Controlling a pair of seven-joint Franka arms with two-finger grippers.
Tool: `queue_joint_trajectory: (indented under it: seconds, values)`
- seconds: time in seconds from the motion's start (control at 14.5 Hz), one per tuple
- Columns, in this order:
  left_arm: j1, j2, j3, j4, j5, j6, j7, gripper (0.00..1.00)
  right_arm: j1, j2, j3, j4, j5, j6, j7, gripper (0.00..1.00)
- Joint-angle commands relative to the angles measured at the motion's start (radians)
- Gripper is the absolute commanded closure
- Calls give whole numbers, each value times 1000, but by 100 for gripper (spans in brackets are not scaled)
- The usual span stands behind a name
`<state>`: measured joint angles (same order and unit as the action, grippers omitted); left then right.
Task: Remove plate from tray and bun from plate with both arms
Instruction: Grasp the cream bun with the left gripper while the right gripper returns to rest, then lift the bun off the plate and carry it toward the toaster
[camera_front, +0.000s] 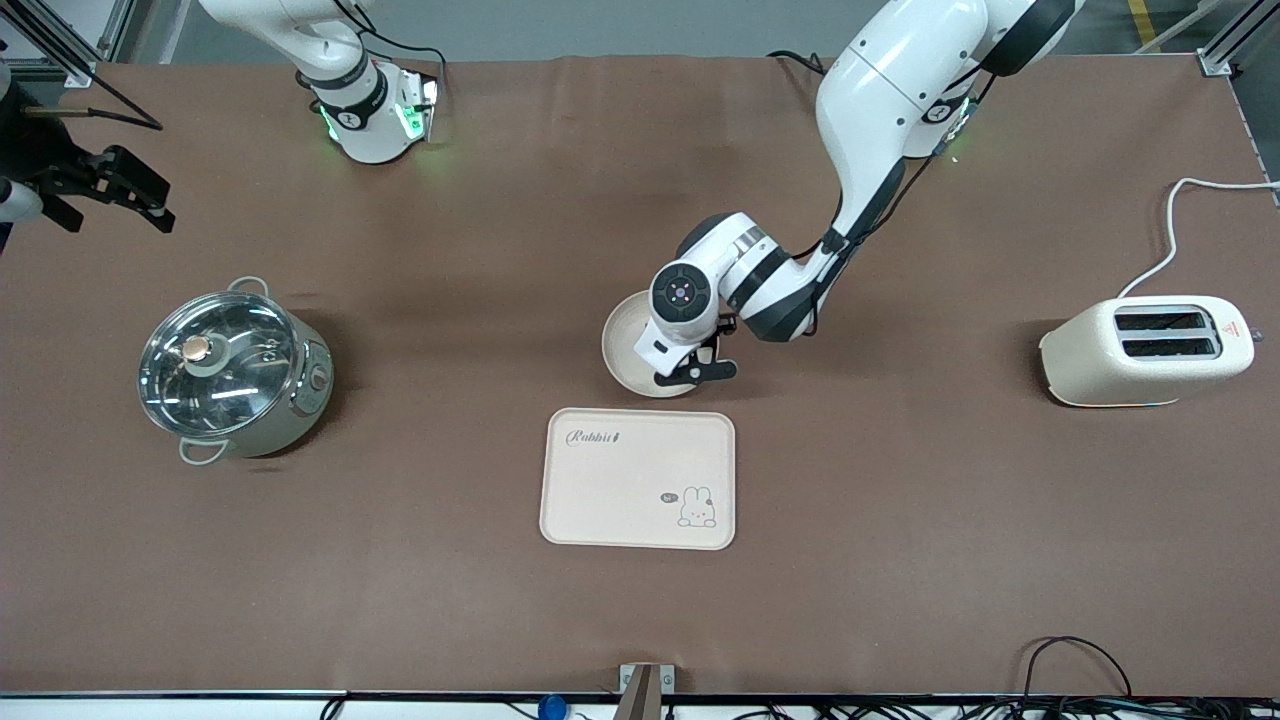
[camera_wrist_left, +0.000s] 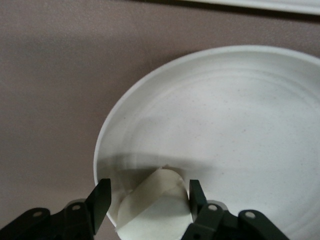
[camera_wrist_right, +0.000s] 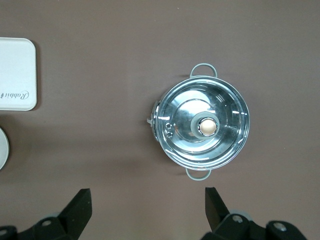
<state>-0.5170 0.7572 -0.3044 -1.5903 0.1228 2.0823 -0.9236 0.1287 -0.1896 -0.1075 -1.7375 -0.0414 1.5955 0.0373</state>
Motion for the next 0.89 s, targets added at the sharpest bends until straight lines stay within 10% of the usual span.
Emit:
queue_joint_trajectory:
  seconds: [0.0, 0.55, 0.83]
  values:
    - [-17, 4, 2, 15, 17, -1, -12, 31, -18, 4, 5, 15, 25, -9, 3, 0]
    - [-17, 8, 1, 16, 9, -1, -12, 75, -41, 10, 5, 9, 21, -11, 4, 0]
    - [-12, -6, 1, 23, 6, -1, -15, 79, -43, 18, 6, 16, 21, -14, 3, 0]
